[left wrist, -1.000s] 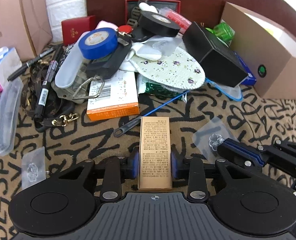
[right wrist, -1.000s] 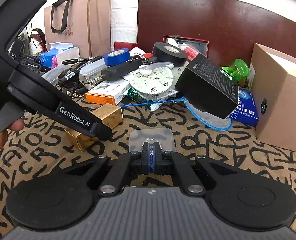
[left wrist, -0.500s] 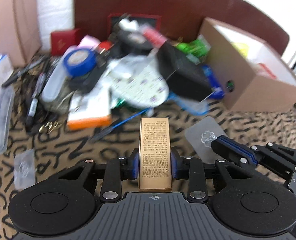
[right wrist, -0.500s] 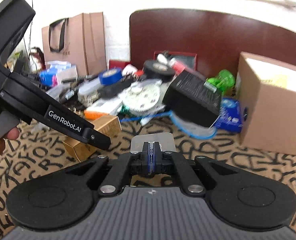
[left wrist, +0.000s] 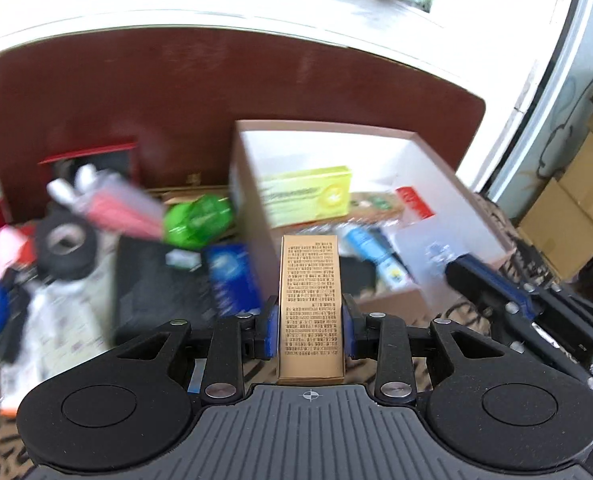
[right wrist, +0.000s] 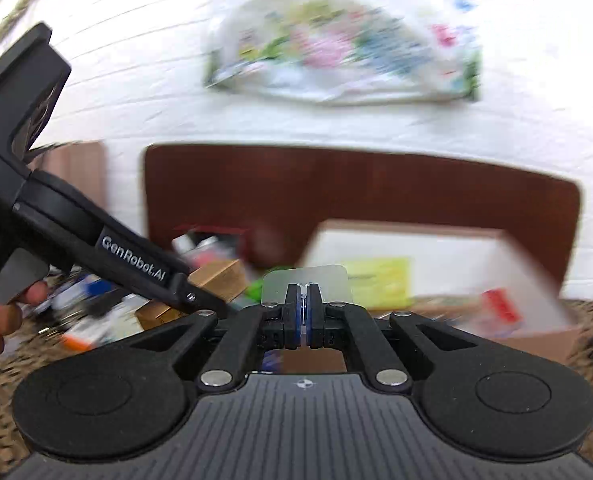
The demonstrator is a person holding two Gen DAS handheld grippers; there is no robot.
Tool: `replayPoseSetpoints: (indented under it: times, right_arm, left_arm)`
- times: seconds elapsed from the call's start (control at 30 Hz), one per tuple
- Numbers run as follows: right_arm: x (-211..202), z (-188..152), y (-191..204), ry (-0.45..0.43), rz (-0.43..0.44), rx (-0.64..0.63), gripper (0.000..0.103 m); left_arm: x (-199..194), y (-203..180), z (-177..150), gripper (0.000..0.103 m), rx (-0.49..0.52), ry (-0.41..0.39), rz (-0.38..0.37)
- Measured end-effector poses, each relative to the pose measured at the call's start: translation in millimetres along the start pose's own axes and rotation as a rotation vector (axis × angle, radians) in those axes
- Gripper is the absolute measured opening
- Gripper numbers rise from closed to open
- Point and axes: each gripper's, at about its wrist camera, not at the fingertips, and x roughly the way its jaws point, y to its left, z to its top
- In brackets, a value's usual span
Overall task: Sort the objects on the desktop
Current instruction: 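Carry the gold box into the brown box with the left gripper, then open the left gripper to drop the gold box while the right gripper releases the clear hook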
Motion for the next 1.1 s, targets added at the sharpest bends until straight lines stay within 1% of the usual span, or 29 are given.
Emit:
replayPoseSetpoints:
  times: [0.1,0.2,0.3,0.4,0.5,0.67,0.7,0.77,0.8,0.83,0.87,0.9,0.93,1.0,1.03,1.07,1.1]
  right_arm:
    - [13.3,9.6,-33.1,-0.004,-0.064,0.001,0.003]
    - [33.4,13.8,-58.7,0.016,-0.089,0.012,0.003]
    - [56.4,10.5,-75.2,0.052,-0.115,0.002,0.003]
    - [75.4,1.3,-87.8,0.098,-0.109,0.017,0.003]
    - [96.8,-4.7,-95.5,0.146,-0.089,0.045,0.003]
    - [116.9,-13.0,-96.9,0.191,-0.076,0.048,0.003]
    - [119.7,-14.0,-95.6,0.196,-0.076,0.042,0.003]
    - [123.2,-15.1,-94.7,0.2,-0.078,0.029,0.003]
    - [123.5,-15.4,-93.8,0.194,-0.085,0.025,0.005]
    - [123.0,-15.3,-93.3,0.189,-0.087,0.019,0.018]
    - [121.9,-14.7,-93.1,0.183,-0.09,0.014,0.028]
    - [120.3,-14.7,-92.5,0.172,-0.096,0.01,0.052]
    - [117.2,-14.6,-91.3,0.155,-0.108,0.001,0.072]
    - [111.0,-13.7,-88.0,0.124,-0.146,-0.026,0.084]
    - [108.6,-13.6,-86.6,0.117,-0.166,-0.039,0.091]
    - [107.2,-13.2,-86.1,0.115,-0.186,-0.045,0.095]
    - [104.7,-13.4,-86.0,0.11,-0.2,-0.045,0.102]
  left_arm:
    - [26.2,-17.7,20.1,0.029,0.015,0.013,0.012]
    - [53.0,-28.7,34.5,0.029,0.021,0.026,0.03]
    - [80.6,-32.2,43.8,0.029,0.025,0.062,0.051]
    - [105.1,-36.0,46.5,0.029,0.042,0.096,0.09]
    - [123.5,-36.5,47.5,0.029,0.049,0.123,0.105]
    - [133.9,-33.2,50.3,0.031,0.059,0.116,0.111]
    - [133.8,-33.1,51.0,0.047,0.064,0.112,0.101]
    - [130.4,-33.9,51.9,0.064,0.077,0.091,0.089]
    - [127.3,-34.7,51.9,0.083,0.086,0.077,0.084]
    - [122.8,-35.8,51.4,0.094,0.094,0.051,0.085]
    - [118.4,-36.4,50.7,0.097,0.097,0.022,0.091]
    - [114.4,-37.4,50.8,0.099,0.099,-0.002,0.095]
    - [111.0,-37.7,50.7,0.1,0.101,-0.017,0.1]
    - [107.3,-37.7,51.0,0.101,0.098,-0.021,0.107]
    - [105.7,-37.3,50.8,0.102,0.094,-0.025,0.111]
    - [105.3,-37.0,50.7,0.102,0.089,-0.026,0.111]
    - [104.5,-36.0,50.2,0.102,0.08,-0.026,0.109]
